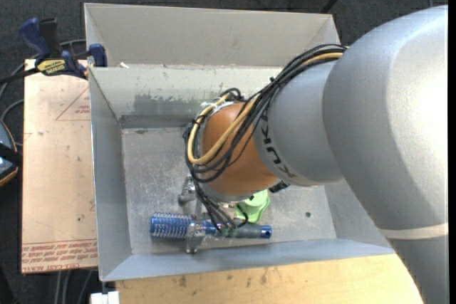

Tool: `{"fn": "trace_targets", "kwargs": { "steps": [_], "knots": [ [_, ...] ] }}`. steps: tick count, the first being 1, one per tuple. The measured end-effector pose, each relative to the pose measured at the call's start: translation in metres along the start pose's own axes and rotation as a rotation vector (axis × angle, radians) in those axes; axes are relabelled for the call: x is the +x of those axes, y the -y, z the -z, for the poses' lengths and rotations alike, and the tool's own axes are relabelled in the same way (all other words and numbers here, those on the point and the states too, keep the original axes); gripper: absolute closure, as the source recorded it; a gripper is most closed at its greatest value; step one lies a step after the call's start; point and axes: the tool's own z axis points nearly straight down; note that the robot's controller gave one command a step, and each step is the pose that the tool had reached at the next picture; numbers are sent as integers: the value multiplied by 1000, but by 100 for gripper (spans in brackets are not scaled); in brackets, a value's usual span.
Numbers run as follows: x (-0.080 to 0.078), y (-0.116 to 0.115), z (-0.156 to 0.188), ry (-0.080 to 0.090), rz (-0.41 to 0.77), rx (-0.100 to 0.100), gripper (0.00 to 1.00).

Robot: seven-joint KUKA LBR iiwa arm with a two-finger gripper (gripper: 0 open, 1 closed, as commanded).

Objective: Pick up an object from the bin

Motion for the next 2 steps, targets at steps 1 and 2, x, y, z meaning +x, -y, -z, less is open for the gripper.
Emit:
{"fn": "trace_targets", "kwargs": {
  "steps": [1,2],
  "knots": [
    [-1,-1,2,1,0,-2,100],
    [-2,-1,5,-5,-2,2,100]
  ]
}}
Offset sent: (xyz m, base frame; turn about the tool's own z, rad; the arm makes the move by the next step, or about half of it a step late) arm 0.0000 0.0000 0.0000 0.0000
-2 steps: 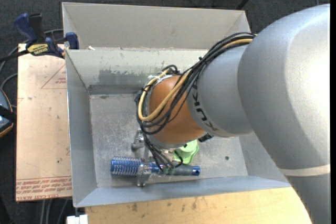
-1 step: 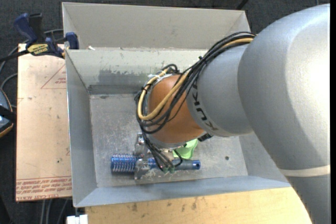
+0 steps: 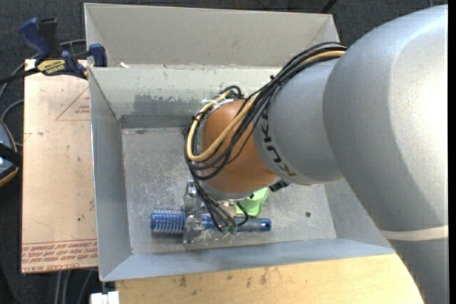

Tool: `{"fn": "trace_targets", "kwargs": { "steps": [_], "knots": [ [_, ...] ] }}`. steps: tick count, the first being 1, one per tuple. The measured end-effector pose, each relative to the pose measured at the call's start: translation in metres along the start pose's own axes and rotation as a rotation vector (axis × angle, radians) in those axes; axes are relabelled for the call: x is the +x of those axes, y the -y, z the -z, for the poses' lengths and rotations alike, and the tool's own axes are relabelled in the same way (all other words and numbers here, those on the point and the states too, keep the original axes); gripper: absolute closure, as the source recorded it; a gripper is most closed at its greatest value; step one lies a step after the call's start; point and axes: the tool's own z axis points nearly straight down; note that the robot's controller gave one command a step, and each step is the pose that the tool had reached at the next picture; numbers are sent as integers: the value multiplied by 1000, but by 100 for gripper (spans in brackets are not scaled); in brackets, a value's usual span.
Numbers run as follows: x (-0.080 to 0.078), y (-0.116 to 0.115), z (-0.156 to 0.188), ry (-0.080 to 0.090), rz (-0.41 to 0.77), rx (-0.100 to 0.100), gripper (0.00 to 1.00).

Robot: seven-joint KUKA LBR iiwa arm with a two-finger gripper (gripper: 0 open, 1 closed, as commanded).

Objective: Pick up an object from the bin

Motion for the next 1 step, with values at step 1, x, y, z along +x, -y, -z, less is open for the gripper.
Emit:
{"fn": "trace_targets", "kwargs": {
  "steps": [1],
  "knots": [
    [0,0,15,-1,-2,0,100]
  ]
}}
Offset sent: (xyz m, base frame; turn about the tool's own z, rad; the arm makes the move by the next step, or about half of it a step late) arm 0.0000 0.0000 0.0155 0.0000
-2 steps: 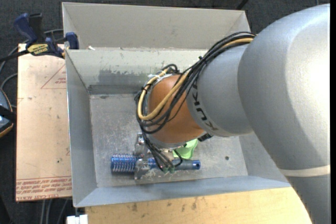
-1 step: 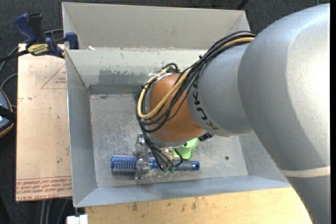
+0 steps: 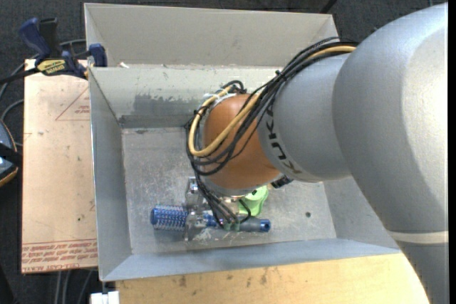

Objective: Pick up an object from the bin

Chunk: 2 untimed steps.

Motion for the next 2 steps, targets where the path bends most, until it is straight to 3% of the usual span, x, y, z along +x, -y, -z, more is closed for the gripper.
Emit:
{"fn": "trace_targets", "kwargs": {
  "steps": [1,2],
  "knots": [
    [-1,0,60,5,-1,-1,100],
    [-2,-1,82,1,-1,0,100]
  ]
}}
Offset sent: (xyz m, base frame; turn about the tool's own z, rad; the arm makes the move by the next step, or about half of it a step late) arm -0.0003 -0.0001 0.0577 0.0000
